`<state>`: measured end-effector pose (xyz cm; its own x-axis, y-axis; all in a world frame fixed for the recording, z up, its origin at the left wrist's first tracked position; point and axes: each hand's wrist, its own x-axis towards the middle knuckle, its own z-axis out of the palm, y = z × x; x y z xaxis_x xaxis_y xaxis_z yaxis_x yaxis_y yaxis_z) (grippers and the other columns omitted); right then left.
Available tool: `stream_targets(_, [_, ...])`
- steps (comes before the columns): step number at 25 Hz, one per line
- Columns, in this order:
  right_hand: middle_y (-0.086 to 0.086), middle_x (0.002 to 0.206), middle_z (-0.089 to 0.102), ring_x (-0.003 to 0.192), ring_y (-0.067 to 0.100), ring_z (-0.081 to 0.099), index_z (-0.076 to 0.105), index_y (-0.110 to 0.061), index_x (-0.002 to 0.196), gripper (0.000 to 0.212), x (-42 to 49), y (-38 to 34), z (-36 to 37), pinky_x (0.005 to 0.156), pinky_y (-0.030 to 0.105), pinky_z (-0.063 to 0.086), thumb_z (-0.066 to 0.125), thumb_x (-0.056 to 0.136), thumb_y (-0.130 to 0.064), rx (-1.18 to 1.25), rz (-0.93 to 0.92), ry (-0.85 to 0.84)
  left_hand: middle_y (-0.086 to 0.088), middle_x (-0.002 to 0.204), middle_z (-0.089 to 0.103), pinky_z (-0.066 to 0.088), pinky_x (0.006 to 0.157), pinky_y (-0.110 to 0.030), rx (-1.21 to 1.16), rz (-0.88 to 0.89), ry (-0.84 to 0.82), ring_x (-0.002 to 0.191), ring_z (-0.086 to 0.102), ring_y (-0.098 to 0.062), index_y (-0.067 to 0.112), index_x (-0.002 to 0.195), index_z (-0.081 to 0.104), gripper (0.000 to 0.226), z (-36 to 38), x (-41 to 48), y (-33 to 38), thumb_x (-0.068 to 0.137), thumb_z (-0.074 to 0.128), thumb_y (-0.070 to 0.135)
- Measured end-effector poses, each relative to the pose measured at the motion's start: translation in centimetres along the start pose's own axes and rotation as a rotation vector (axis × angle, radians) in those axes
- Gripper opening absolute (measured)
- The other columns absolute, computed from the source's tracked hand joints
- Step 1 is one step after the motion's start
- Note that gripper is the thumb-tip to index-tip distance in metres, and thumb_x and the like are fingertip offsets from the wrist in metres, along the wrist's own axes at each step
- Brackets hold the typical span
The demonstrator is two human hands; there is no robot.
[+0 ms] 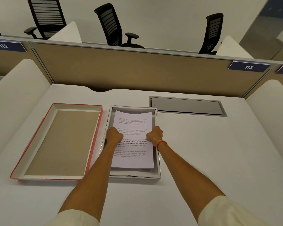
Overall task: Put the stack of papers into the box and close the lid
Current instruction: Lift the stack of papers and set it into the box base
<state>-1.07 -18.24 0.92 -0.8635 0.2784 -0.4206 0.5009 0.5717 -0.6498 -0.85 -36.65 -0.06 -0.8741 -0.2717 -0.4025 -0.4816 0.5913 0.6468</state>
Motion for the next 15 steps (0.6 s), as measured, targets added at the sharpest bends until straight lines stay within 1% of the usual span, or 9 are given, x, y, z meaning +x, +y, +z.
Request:
stream_targets(2, [0.021,0.116,0.066,0.089,0.03,0.063,0.048,-0.008,0.076,0.022,0.2,0.1,0.0,0.081,0.03,0.053,0.066,0.088,-0.003,0.002,0.015,0.001,-0.024,0.105,0.069,0.045,0.052,-0.022,-0.018,0.0,0.009,0.077,0.06,-0.026,0.002,0.085,0.056,0.009,-0.2,-0.3,0.0,0.084,0.063,-0.003])
stream_targets(3, [0.021,0.116,0.066,0.091,0.031,0.064,0.048,-0.007,0.076,0.021,0.5,0.2,0.0,0.082,0.031,0.053,0.066,0.087,-0.001,0.012,0.03,-0.006,-0.025,0.106,0.069,0.046,0.054,-0.023,-0.034,-0.004,0.018,0.079,0.061,-0.027,0.002,0.086,0.057,0.01,-0.3,-0.4,0.0,0.083,0.064,-0.004])
stream_targets(5, [0.023,0.115,0.066,0.088,0.03,0.062,0.051,-0.003,0.078,0.017,0.9,0.3,-0.2,0.083,0.035,0.054,0.066,0.084,0.003,0.059,0.062,-0.036,-0.025,0.108,0.069,0.051,0.063,-0.029,-0.067,-0.022,0.035,0.088,0.067,-0.034,0.0,0.089,0.059,0.014,-0.6,-0.4,0.0,0.08,0.068,-0.005])
stream_targets(7, [0.024,0.114,0.065,0.086,0.03,0.059,0.056,0.0,0.089,0.01,1.2,0.4,-0.4,0.086,0.039,0.056,0.064,0.084,0.004,0.13,0.098,-0.069,-0.025,0.11,0.068,0.054,0.074,-0.033,-0.077,-0.044,0.04,0.097,0.068,-0.039,-0.002,0.093,0.059,0.02,-0.9,-0.4,0.1,0.078,0.071,-0.004])
stream_targets(9, [0.022,0.108,0.063,0.092,0.034,0.062,0.055,0.0,0.096,0.012,1.2,0.3,-0.5,0.089,0.044,0.057,0.061,0.085,0.004,0.176,0.13,-0.092,-0.026,0.111,0.067,0.055,0.079,-0.037,-0.088,-0.058,0.043,0.1,0.067,-0.04,-0.004,0.098,0.059,0.025,-1.2,-0.5,0.4,0.077,0.072,-0.005])
stream_targets(11, [0.017,0.101,0.057,0.098,0.035,0.062,0.051,-0.001,0.095,0.012,1.2,0.1,-0.7,0.089,0.042,0.056,0.058,0.087,0.003,0.192,0.153,-0.108,-0.026,0.112,0.066,0.054,0.079,-0.037,-0.108,-0.073,0.047,0.102,0.066,-0.041,-0.004,0.1,0.058,0.026,-1.4,-0.8,0.7,0.077,0.072,-0.004])
stream_targets(12, [0.015,0.099,0.055,0.097,0.035,0.061,0.05,-0.002,0.096,0.012,1.3,0.1,-0.7,0.087,0.041,0.055,0.057,0.088,0.003,0.193,0.162,-0.113,-0.026,0.112,0.065,0.053,0.077,-0.036,-0.119,-0.078,0.05,0.102,0.066,-0.041,-0.003,0.098,0.056,0.025,-1.4,-1.0,0.7,0.078,0.072,-0.004])
stream_targets(14, [0.014,0.093,0.054,0.089,0.031,0.057,0.049,-0.001,0.096,0.011,1.5,-0.1,-0.8,0.08,0.038,0.053,0.054,0.088,0.003,0.187,0.182,-0.114,-0.026,0.111,0.066,0.051,0.07,-0.033,-0.155,-0.093,0.056,0.101,0.066,-0.04,0.001,0.091,0.051,0.024,-1.5,-1.1,0.7,0.079,0.072,-0.003])
stream_targets(15, [0.013,0.087,0.053,0.086,0.03,0.055,0.05,-0.001,0.096,0.009,1.6,-0.1,-0.8,0.077,0.037,0.051,0.053,0.088,0.003,0.192,0.194,-0.116,-0.025,0.108,0.066,0.049,0.064,-0.03,-0.182,-0.108,0.055,0.098,0.067,-0.039,0.001,0.089,0.049,0.024,-1.7,-1.2,0.7,0.079,0.071,-0.002])
